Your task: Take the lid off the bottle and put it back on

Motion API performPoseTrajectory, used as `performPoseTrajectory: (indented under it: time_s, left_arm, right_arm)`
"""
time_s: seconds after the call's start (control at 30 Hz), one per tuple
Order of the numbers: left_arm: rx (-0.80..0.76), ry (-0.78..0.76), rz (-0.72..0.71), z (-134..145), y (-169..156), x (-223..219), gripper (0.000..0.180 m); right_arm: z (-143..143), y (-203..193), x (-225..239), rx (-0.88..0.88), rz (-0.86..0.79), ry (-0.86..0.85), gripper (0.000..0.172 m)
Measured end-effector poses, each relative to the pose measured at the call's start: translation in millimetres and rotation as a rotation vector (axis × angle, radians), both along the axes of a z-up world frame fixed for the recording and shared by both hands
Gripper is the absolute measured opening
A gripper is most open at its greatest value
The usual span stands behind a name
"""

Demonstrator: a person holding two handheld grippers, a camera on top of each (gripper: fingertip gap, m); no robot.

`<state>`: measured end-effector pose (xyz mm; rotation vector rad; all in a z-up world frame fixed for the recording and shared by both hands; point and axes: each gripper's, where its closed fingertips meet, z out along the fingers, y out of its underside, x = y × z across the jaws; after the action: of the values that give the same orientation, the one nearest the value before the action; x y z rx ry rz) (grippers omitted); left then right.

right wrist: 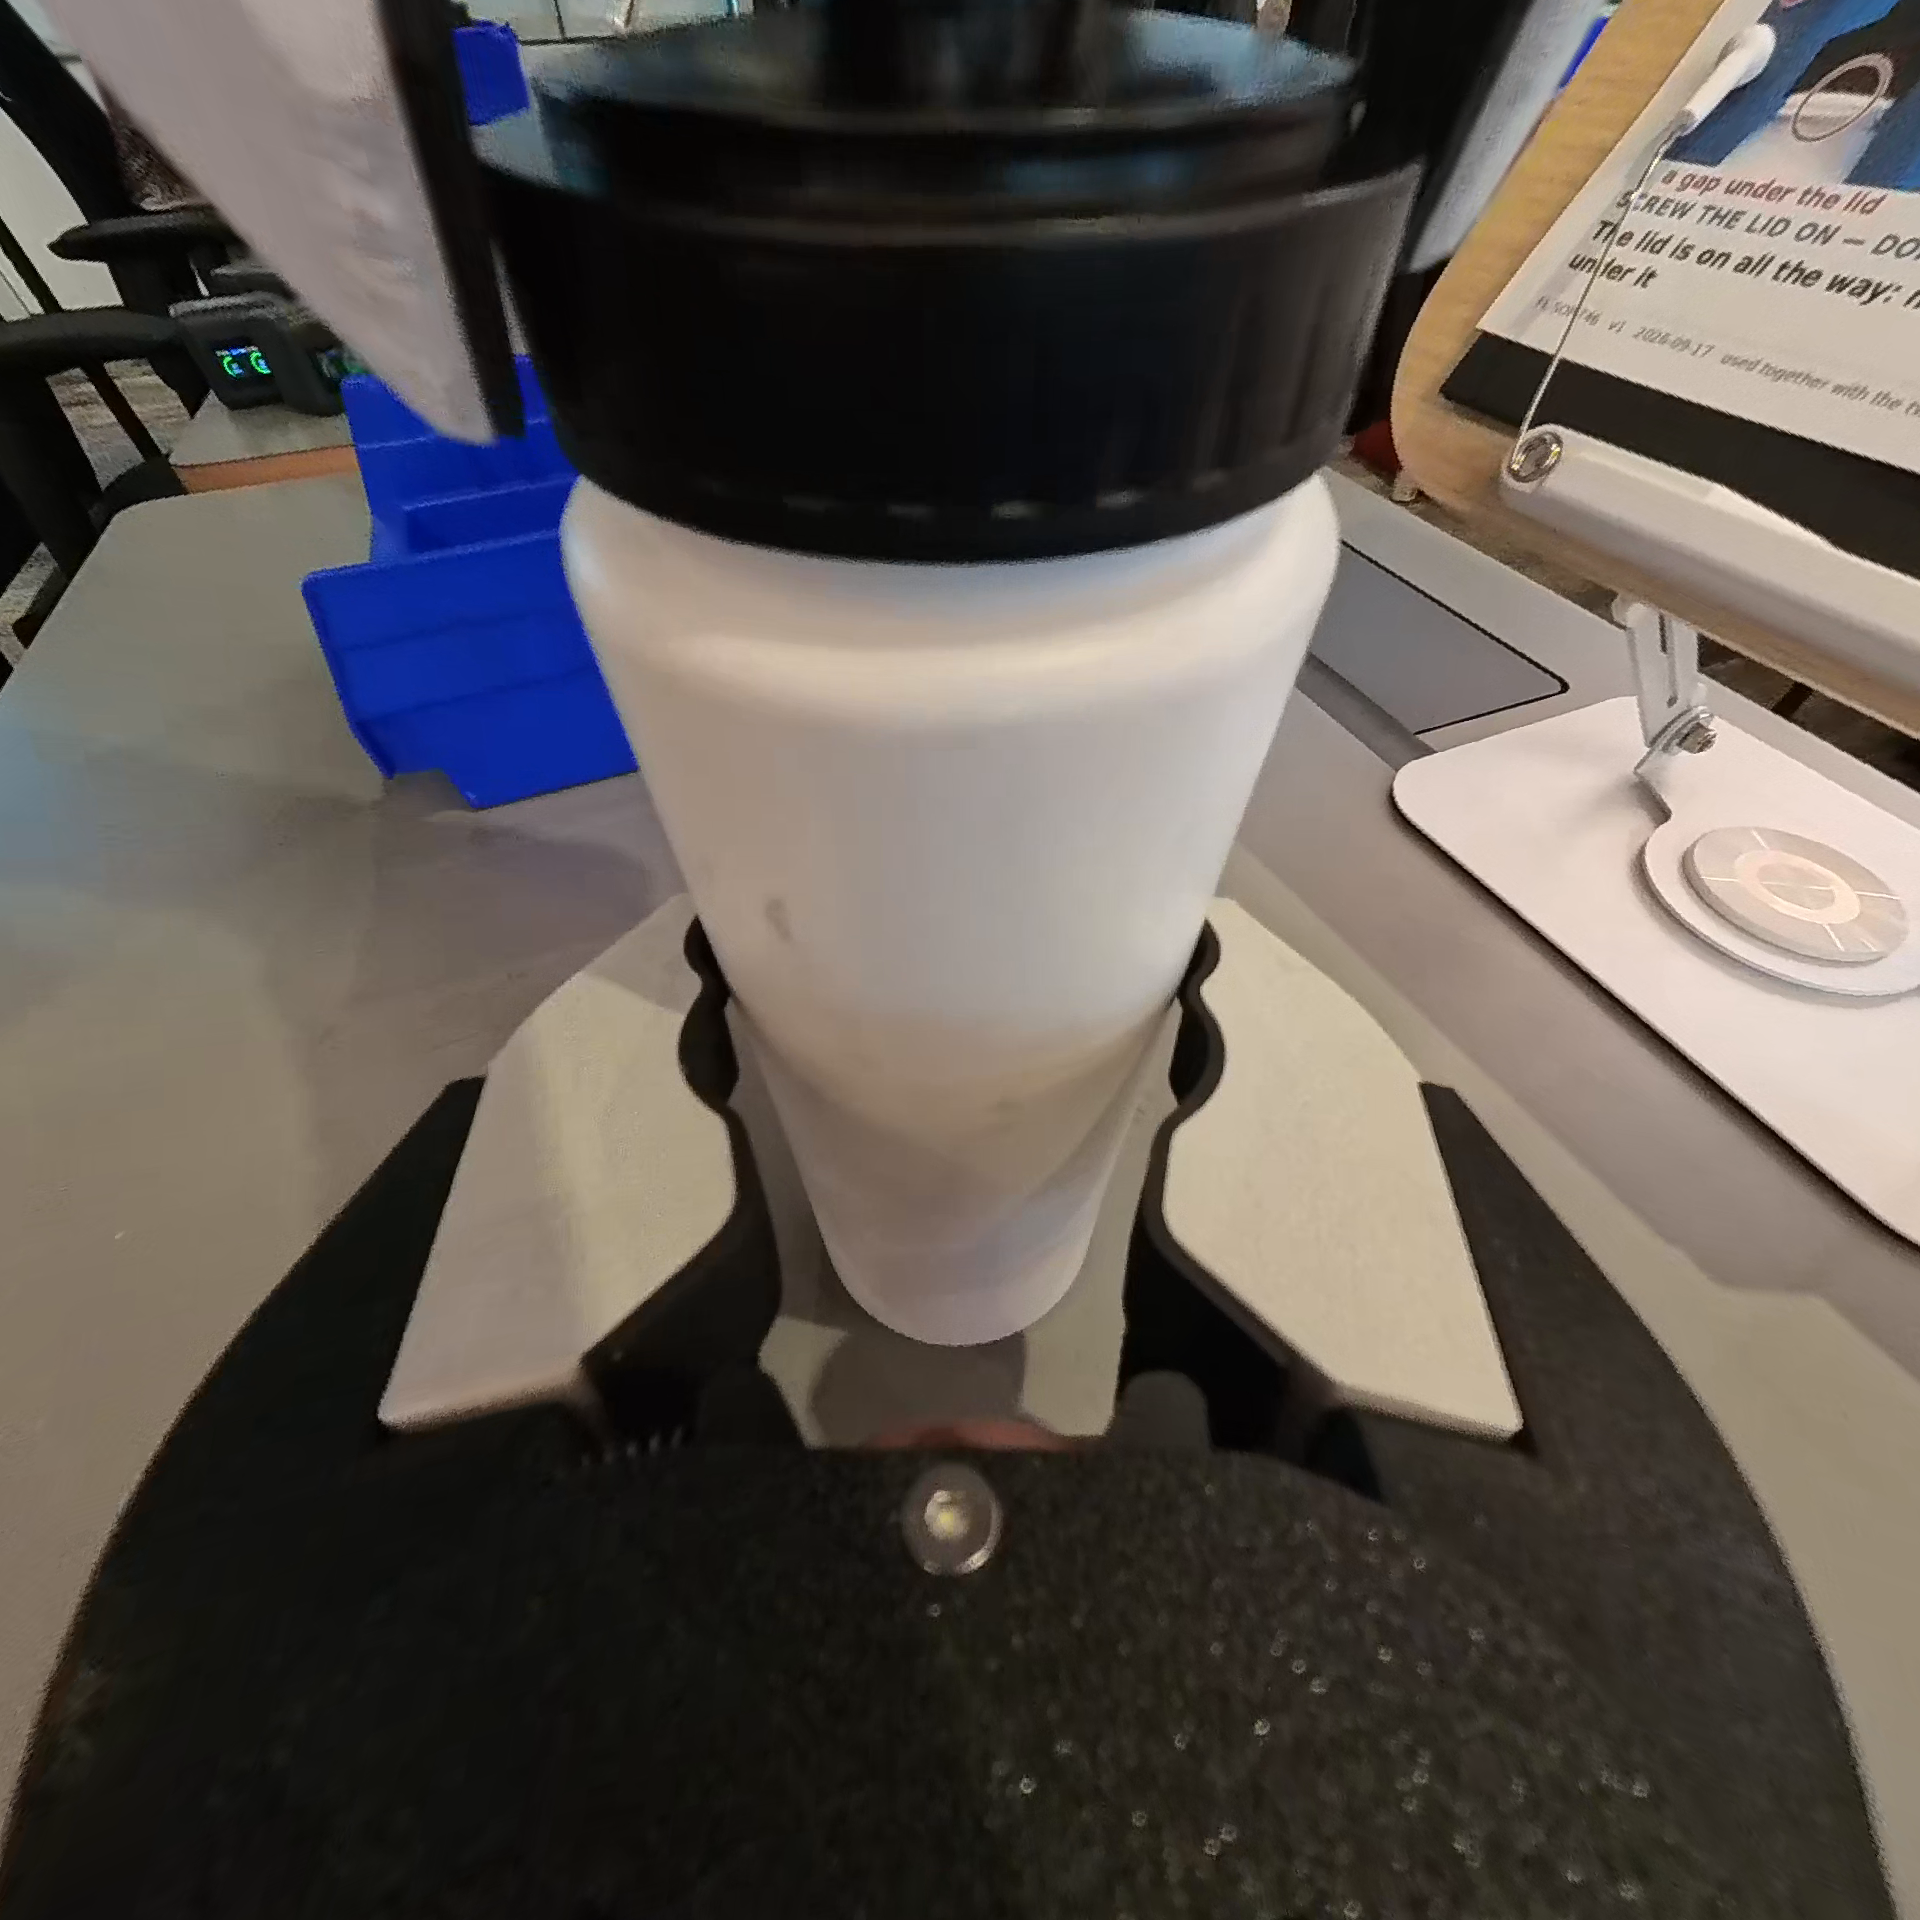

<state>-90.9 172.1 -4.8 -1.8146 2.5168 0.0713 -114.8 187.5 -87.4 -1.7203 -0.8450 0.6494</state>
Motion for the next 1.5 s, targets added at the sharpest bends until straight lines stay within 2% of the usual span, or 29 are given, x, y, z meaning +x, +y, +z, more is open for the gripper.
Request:
performPoseTrajectory:
  time_s: [0.1, 0.13, 0.2, 0.33, 0.37, 0.47, 0.53, 0.63, 0.77, 0.97, 1.07, 1.5]
  left_arm:
    - [-0.003, -0.039, 0.075, 1, -3, 6, 0.071]
    - [-0.026, -0.047, 0.121, 4, -5, 8, 0.078]
    - [-0.054, -0.069, 0.228, 12, -8, 11, 0.093]
    - [-0.078, -0.160, 0.490, 29, -12, 19, 0.100]
    - [-0.070, -0.181, 0.586, 32, -10, 20, 0.094]
    - [-0.075, -0.207, 0.875, 35, -10, 14, 0.096]
    - [-0.062, -0.216, 1.028, 32, -7, 6, 0.090]
    - [-0.013, -0.234, 1.148, 26, 4, -1, 0.090]
    - [-0.048, -0.235, 1.219, 15, 6, 0, 0.087]
    - [-0.037, -0.180, 1.166, 2, 7, -3, 0.068]
    - [-0.064, -0.149, 1.078, 1, 7, -4, 0.069]
    - [-0.062, 0.061, 0.148, 0, -2, -10, 0.070]
  right_arm:
    - [0, 0, -1, 0.000, 0.000, 0.001, 0.083]
    - [0, 0, -1, 0.002, 0.000, 0.002, 0.083]
    - [0, 0, -1, 0.002, -0.001, 0.001, 0.083]
    - [0, 0, -2, 0.003, -0.006, -0.004, 0.083]
    - [0, 0, -2, 0.003, -0.006, -0.005, 0.083]
    - [0, 0, -2, 0.003, -0.007, -0.006, 0.083]
    - [0, 0, -2, 0.002, -0.007, -0.007, 0.083]
    - [0, 0, -2, 0.002, -0.008, -0.007, 0.083]
    - [0, 0, -2, 0.001, -0.008, -0.008, 0.083]
    - [0, 0, -1, -0.001, -0.008, -0.008, 0.083]
    - [0, 0, -2, 0.000, -0.008, -0.008, 0.083]
    - [0, -2, -4, 0.007, 0.015, 0.002, 0.083]
